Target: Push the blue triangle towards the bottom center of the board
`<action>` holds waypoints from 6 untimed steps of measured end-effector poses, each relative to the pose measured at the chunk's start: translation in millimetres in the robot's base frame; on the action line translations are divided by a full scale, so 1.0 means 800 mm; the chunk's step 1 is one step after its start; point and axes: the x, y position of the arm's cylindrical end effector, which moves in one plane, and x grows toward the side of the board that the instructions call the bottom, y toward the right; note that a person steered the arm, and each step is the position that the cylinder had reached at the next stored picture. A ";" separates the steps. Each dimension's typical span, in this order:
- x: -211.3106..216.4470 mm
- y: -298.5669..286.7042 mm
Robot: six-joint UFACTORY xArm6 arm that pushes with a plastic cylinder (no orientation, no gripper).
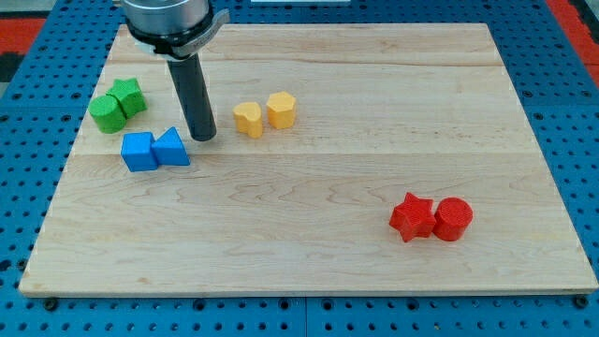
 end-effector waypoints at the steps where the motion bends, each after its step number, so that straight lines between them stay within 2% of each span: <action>1: 0.000 -0.047; 2: 0.030 -0.059; 4: 0.131 0.020; 5: 0.084 -0.028; 6: 0.140 -0.048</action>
